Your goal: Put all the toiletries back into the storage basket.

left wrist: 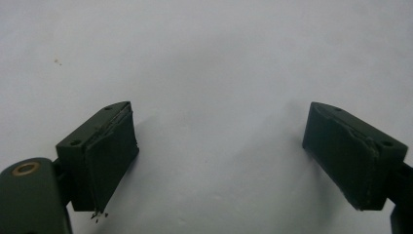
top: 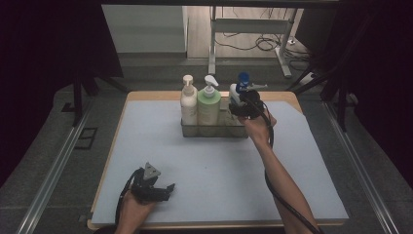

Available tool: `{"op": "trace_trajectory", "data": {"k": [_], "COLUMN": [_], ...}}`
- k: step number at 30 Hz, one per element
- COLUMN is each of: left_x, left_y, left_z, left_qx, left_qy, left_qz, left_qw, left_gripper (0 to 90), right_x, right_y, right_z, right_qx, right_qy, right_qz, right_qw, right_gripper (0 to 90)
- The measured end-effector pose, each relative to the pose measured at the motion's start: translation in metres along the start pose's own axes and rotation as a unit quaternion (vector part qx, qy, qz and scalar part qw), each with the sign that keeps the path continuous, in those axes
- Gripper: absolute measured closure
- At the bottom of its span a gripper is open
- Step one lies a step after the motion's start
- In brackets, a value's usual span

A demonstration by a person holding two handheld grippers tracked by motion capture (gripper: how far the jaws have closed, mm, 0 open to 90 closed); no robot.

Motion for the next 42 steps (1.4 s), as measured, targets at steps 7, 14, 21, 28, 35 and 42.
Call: {"op": "trace_trajectory", "data": {"k": [7, 14, 21, 28, 35, 42], "left_x": [0.000, 0.000, 0.000, 0.000, 0.000, 0.000], "left_y": [0.000, 0.000, 0.000, 0.000, 0.000, 0.000], "left_z": [0.000, 0.000, 0.000, 0.000, 0.000, 0.000], "left_qx": [0.000, 0.000, 0.000, 0.000, 0.000, 0.000], "left_qy": [0.000, 0.000, 0.000, 0.000, 0.000, 0.000], "left_qz": [0.000, 0.000, 0.000, -0.001, -0.001, 0.000], "left_qw": [1.0000, 1.0000, 1.0000, 1.0000, 1.0000, 1.0000], "left_gripper": [12.1, 12.1, 12.1, 12.1, 12.1, 12.1], "right_x": [0.000, -0.001, -0.005, -0.009, -0.015, -0.023], "right_y": [0.002, 0.005, 0.002, -0.006, -0.017, -0.030], "right_z": [-0.004, -0.007, -0.011, -0.015, -0.022, -0.028], "right_qx": [0.005, 0.017, 0.027, 0.035, 0.048, 0.061], "right_qy": [0.003, 0.005, 0.005, 0.001, 0.000, -0.010], "right_qz": [0.001, 0.002, 0.000, -0.004, -0.008, -0.013], "right_qw": [1.0000, 0.9998, 0.9996, 0.9994, 0.9988, 0.9980], "right_gripper": [38.8, 36.8, 35.4, 35.9, 37.1, 41.5]}}
Point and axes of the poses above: each handheld gripper's, and its own axes: y roughly forward along the jaws, x roughly out of its top, z roughly to its left, the point moved 1 cm from there along y, roughly forward along the jaws, and after that the axes turned 15 degrees about -x, right-handed, at the moved point
